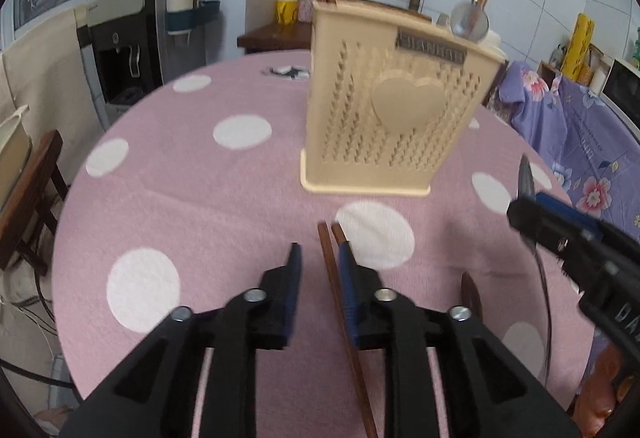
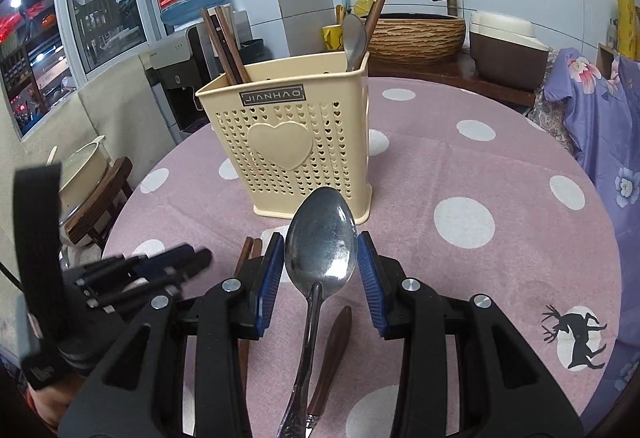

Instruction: Organize utensils

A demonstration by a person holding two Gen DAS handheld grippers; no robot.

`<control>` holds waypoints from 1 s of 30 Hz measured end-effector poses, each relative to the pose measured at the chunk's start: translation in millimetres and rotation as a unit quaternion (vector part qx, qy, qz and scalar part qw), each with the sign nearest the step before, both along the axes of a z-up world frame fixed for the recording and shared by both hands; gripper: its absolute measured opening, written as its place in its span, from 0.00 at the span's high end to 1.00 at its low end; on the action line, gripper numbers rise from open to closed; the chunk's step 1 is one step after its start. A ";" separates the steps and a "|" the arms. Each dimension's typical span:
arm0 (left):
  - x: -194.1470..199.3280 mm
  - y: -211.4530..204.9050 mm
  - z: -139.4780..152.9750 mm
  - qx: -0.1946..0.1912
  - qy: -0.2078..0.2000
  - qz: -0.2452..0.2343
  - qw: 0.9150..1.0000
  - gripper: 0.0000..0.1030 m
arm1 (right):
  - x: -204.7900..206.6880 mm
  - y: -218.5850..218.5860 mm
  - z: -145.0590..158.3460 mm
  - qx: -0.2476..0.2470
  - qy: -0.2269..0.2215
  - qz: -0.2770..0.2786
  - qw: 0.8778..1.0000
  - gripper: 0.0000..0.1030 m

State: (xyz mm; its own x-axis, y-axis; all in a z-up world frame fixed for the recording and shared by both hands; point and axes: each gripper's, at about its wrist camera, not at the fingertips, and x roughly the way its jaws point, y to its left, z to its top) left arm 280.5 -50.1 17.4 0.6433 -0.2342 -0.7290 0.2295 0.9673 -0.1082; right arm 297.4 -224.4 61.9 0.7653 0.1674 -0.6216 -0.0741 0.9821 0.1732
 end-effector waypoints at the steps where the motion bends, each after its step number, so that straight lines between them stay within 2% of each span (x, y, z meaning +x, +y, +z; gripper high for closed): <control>1: -1.8 -1.1 -5.8 -0.004 0.010 -0.003 1.000 0.74 | -0.6 -0.2 -0.8 -0.002 0.000 -0.001 1.000 0.63; 8: -12.8 -10.0 -28.1 0.023 0.037 -0.007 0.999 0.74 | -0.4 -6.7 -5.6 0.003 0.006 -0.009 1.000 0.63; 14: -12.6 -17.6 -29.5 0.043 0.032 -0.002 0.999 0.76 | 1.5 -6.4 -8.6 0.008 0.011 -0.008 1.000 0.63; 19: 4.3 -26.4 -30.1 0.069 0.029 -0.004 0.997 0.78 | 1.1 -5.7 -8.9 0.008 0.011 -0.010 1.000 0.63; 24: 22.0 -34.2 -29.4 0.081 0.032 -0.009 0.996 0.83 | 0.6 -7.2 -8.4 0.009 0.011 -0.013 1.000 0.63; 27: 24.9 -36.5 -30.0 0.085 0.028 -0.007 0.996 0.90 | 2.1 -8.2 -9.4 0.008 0.012 -0.017 1.000 0.63; 30: 25.2 -36.5 -29.8 0.079 0.028 -0.007 0.996 0.91 | 3.0 -8.4 -11.5 0.009 0.014 -0.019 1.000 0.63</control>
